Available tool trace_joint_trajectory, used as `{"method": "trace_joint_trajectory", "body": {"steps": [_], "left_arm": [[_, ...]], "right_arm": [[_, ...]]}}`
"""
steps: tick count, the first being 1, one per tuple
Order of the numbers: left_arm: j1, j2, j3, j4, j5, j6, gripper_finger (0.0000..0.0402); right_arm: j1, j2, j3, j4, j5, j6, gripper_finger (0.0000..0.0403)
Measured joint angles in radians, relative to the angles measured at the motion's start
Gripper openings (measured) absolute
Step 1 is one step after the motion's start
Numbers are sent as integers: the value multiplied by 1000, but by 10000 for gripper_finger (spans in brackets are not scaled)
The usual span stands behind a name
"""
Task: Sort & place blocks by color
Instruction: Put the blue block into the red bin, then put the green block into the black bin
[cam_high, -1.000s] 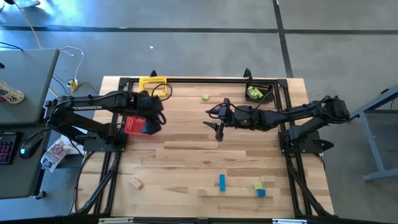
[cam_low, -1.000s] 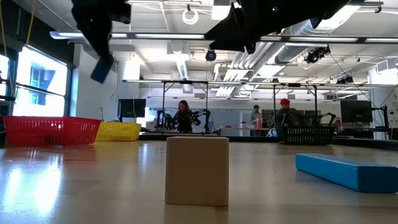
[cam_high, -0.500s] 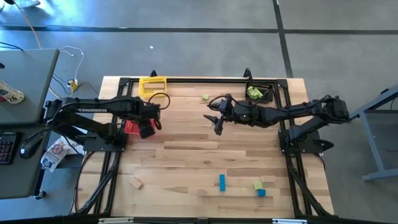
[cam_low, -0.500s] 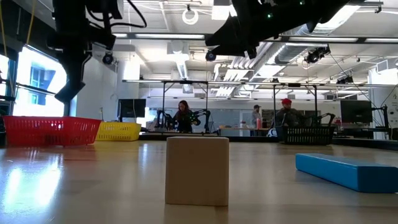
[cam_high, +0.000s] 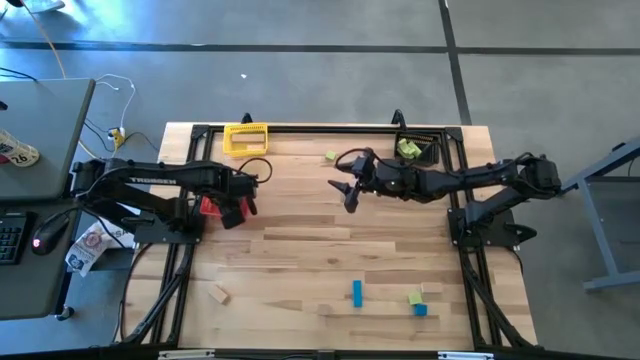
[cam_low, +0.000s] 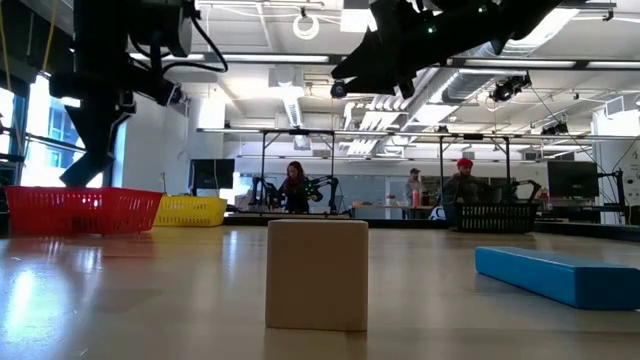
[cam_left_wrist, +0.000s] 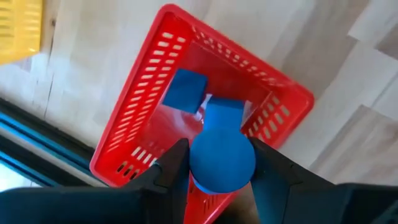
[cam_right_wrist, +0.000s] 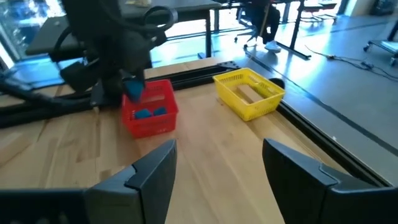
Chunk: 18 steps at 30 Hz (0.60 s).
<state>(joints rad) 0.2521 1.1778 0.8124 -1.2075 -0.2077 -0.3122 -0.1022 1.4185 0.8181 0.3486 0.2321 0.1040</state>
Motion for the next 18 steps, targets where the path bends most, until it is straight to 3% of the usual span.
{"method": "trace_joint_trajectory", "body": {"steps": [8,18], "left_arm": [[59,0,-29,7,-2,0,119],[109,0,-32,8,-17,28,171]], "right_arm": [[-77,0,0,23,-30,3,224],[-196,0,0,37,-125,1,224]]}}
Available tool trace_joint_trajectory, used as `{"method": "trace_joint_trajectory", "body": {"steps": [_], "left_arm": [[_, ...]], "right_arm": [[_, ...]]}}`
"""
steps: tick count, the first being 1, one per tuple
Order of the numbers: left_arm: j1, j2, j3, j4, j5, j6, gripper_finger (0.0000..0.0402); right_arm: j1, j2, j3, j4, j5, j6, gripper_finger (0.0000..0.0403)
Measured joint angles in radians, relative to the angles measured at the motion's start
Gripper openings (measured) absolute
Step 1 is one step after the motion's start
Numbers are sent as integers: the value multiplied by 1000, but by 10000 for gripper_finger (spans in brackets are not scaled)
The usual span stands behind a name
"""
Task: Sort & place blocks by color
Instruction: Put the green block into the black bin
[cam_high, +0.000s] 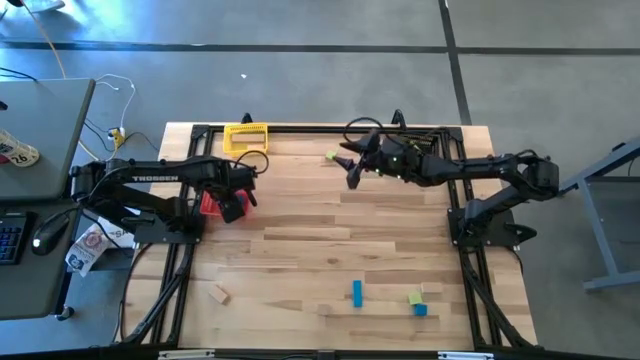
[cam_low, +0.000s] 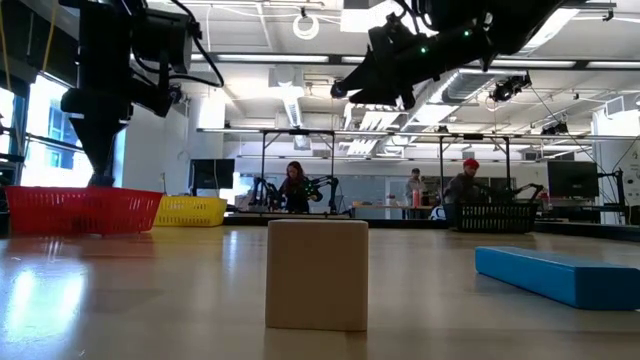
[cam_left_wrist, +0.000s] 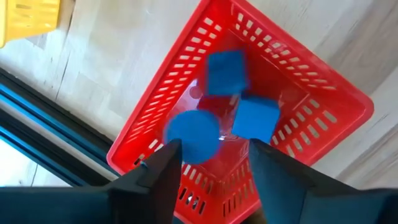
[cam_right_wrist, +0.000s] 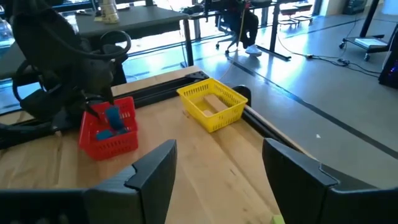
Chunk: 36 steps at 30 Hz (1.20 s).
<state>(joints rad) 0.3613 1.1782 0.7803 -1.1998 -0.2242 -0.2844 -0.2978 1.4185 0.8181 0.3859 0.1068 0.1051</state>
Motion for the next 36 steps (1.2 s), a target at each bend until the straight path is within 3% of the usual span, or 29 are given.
{"method": "trace_joint_trajectory", "body": {"steps": [11,21,29,36], "left_arm": [[32,0,20,4,17,0,205],[21,-2,125,43,15,35,198],[-30,-69,126,232,46,53,197],[-58,-133,126,388,67,53,197]], "right_arm": [[-80,1,36,49,-68,-27,224],[-122,108,272,-194,-71,-131,224],[-165,250,429,-426,-91,-159,224],[-208,339,483,-497,-114,-157,224]]}}
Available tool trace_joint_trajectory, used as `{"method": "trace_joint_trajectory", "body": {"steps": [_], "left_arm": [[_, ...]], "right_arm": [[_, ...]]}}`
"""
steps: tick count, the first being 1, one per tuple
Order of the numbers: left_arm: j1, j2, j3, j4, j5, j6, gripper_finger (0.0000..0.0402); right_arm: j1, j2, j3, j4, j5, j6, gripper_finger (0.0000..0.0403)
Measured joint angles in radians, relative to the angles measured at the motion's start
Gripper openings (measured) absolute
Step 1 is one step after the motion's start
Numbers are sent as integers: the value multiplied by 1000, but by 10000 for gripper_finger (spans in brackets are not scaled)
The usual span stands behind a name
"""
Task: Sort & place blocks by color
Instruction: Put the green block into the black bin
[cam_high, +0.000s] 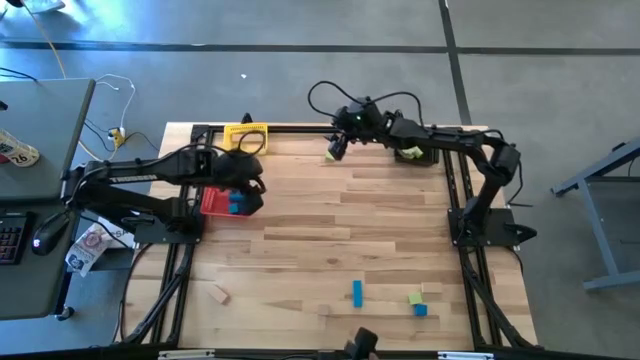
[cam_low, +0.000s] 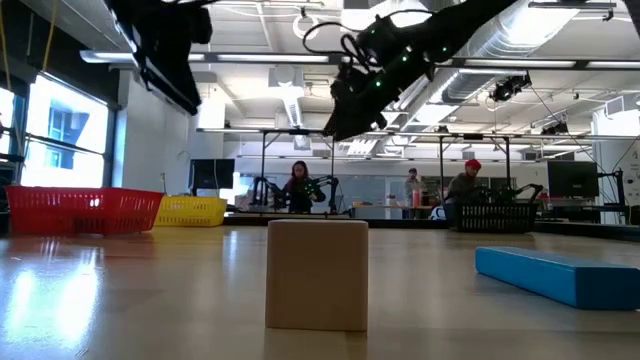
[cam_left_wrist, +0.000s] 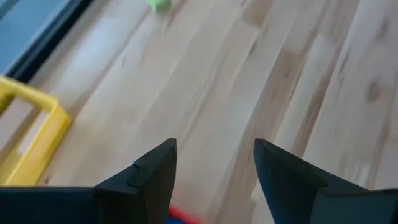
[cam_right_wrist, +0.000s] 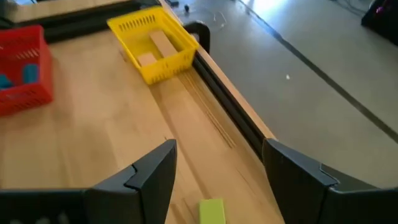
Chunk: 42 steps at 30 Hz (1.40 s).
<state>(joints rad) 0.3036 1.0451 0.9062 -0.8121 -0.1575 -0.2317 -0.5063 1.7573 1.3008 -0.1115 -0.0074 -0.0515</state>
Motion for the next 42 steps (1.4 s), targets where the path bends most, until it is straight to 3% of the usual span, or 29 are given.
{"method": "trace_joint_trajectory", "body": {"steps": [8,22,42], "left_arm": [[-32,-32,1,139,-1,11,196],[-39,-31,1,136,-1,17,195],[-39,-30,0,136,-3,18,196]], "right_arm": [[-29,100,28,-44,-34,25,224],[-31,221,28,-65,-48,25,224],[-23,285,28,-71,-25,-18,224]]}}
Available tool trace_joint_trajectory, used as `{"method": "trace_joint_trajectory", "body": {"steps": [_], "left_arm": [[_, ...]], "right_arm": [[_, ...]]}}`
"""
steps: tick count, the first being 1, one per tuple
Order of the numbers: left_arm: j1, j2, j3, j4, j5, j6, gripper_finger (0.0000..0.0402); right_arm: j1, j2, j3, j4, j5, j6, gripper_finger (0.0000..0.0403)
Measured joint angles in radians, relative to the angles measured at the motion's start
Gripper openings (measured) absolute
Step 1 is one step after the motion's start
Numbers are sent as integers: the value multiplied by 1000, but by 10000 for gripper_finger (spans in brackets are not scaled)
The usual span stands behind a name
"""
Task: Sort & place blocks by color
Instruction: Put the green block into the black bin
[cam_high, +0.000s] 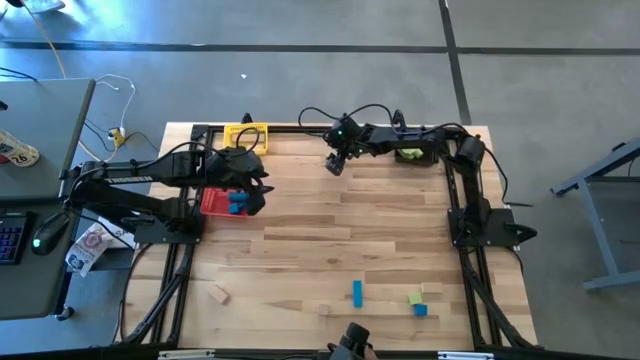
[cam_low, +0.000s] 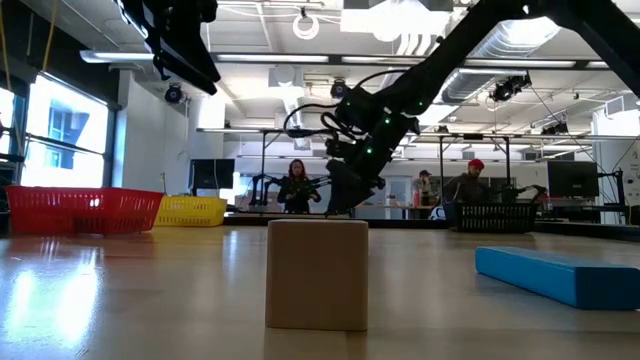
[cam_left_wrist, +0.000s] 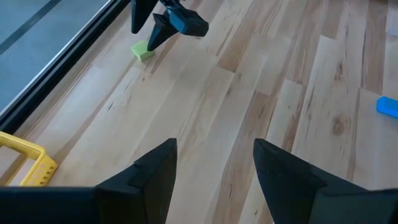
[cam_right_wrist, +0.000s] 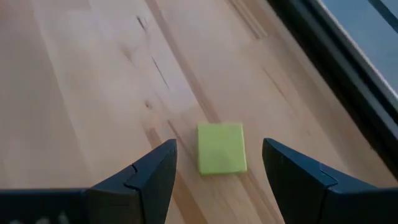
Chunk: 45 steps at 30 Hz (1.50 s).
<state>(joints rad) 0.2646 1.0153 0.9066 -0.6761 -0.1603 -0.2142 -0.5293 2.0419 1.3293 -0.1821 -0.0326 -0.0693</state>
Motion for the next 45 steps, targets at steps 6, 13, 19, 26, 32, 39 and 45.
{"method": "trace_joint_trajectory", "body": {"steps": [6,13,19,26,32,39,45], "left_arm": [[0,0,0,0,0,-1,196],[0,3,-1,0,0,0,196],[0,3,-1,1,-2,0,196],[0,3,-1,0,-3,1,196],[0,3,-1,-1,-4,0,196],[0,3,-1,-17,-3,0,196],[0,2,-1,-20,-1,-1,196]], "right_arm": [[4,22,0,4,4,-10,224],[16,58,0,23,49,-19,224],[19,70,0,33,55,-18,217],[31,71,0,31,74,-1,120],[32,72,2,15,86,20,98],[33,41,1,-80,76,73,98],[44,-47,-3,-196,94,120,98]]}}
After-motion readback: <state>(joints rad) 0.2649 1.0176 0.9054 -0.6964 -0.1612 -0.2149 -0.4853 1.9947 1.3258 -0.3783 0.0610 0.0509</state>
